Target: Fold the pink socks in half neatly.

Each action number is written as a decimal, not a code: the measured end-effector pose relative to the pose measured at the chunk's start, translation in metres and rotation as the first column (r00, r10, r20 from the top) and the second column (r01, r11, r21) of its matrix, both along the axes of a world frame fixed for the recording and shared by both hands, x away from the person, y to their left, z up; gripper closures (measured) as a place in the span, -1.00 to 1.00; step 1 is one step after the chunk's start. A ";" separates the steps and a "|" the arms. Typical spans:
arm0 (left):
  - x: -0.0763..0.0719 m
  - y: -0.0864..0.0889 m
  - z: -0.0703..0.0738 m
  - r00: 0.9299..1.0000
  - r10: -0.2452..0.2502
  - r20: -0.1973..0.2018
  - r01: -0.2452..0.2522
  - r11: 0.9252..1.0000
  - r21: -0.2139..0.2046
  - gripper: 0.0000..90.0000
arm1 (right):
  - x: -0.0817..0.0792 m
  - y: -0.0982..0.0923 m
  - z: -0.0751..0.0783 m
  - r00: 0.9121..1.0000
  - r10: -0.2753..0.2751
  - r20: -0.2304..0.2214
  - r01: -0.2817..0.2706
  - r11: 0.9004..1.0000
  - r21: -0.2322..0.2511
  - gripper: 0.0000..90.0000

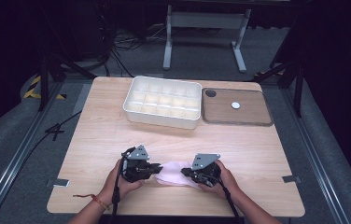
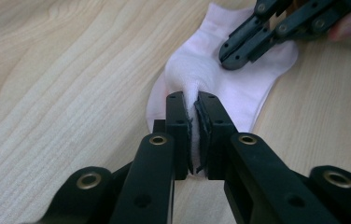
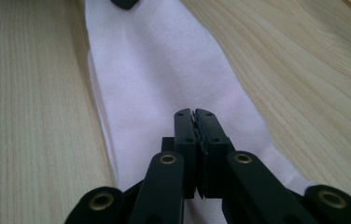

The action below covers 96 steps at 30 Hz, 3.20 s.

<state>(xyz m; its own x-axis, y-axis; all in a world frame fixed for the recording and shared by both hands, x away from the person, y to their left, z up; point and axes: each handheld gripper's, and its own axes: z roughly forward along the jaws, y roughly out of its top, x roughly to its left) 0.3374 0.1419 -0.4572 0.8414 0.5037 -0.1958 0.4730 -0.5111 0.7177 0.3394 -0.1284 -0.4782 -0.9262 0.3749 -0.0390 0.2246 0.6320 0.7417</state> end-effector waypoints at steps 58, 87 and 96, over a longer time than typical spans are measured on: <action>-0.004 0.006 0.007 1.000 0.012 0.029 -0.015 0.994 0.104 0.86 | 0.008 0.026 0.002 1.000 -0.006 0.027 0.006 1.000 0.001 0.96; -0.004 0.001 0.023 0.998 -0.008 0.061 0.003 0.997 0.078 0.86 | 0.016 -0.010 0.017 0.997 -0.072 0.028 0.072 0.997 0.012 0.96; -0.004 0.001 0.026 0.997 -0.008 0.077 0.001 0.996 0.093 0.86 | 0.019 -0.035 0.023 0.997 -0.078 0.014 0.078 0.996 0.040 0.95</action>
